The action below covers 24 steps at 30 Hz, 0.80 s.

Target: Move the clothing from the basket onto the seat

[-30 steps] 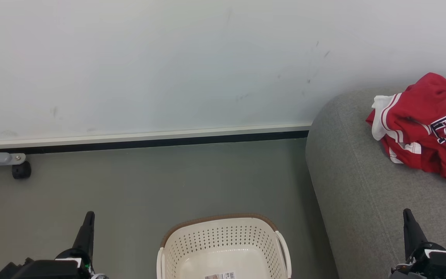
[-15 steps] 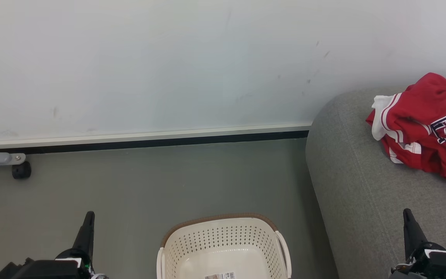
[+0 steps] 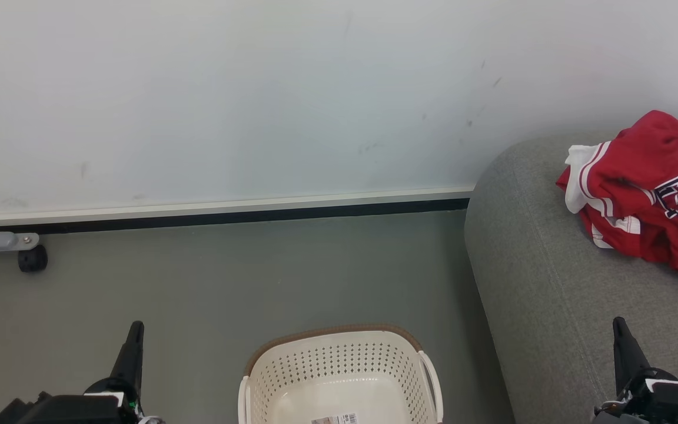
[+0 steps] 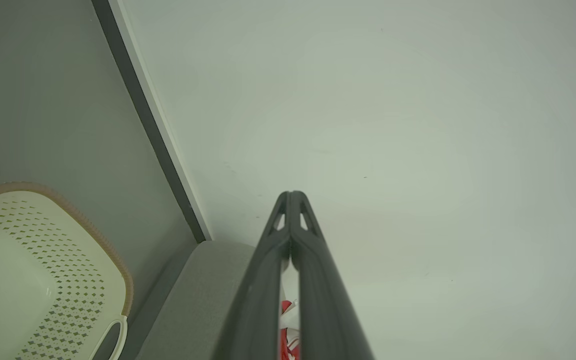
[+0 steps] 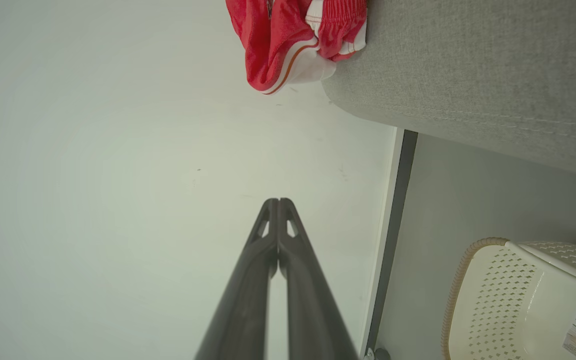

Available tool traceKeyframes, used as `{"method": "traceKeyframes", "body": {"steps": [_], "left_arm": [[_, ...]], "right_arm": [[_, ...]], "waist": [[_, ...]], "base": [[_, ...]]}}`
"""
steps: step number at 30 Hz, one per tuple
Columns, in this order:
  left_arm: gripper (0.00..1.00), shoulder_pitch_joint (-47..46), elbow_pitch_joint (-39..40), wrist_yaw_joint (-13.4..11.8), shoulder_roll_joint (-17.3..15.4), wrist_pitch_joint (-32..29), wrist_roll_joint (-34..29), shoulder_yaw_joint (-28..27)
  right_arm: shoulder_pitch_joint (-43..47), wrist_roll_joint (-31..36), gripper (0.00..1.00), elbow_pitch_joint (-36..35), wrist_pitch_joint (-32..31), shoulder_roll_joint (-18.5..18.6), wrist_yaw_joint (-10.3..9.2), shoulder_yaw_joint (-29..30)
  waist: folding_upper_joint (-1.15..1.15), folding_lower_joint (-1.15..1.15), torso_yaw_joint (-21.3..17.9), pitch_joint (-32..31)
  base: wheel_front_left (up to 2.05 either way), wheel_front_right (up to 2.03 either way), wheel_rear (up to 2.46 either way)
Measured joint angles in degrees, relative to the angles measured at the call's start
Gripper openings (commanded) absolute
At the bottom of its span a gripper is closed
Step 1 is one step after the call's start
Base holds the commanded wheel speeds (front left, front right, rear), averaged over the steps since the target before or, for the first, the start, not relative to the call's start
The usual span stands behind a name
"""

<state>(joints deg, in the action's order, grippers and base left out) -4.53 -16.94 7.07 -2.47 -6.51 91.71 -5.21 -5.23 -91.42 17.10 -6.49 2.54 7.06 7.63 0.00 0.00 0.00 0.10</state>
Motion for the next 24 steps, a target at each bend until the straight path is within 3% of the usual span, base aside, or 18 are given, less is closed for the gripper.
{"method": "traceKeyframes", "body": {"steps": [24], "left_arm": [[0.00,0.00,0.00,0.00,0.00,0.00,0.00,0.01]], "right_arm": [[0.00,0.00,0.00,-0.02,0.00,-0.01,0.00,-0.01]], "waist": [[0.00,0.00,0.00,0.00]], "base": [[0.00,0.00,0.00]]}}
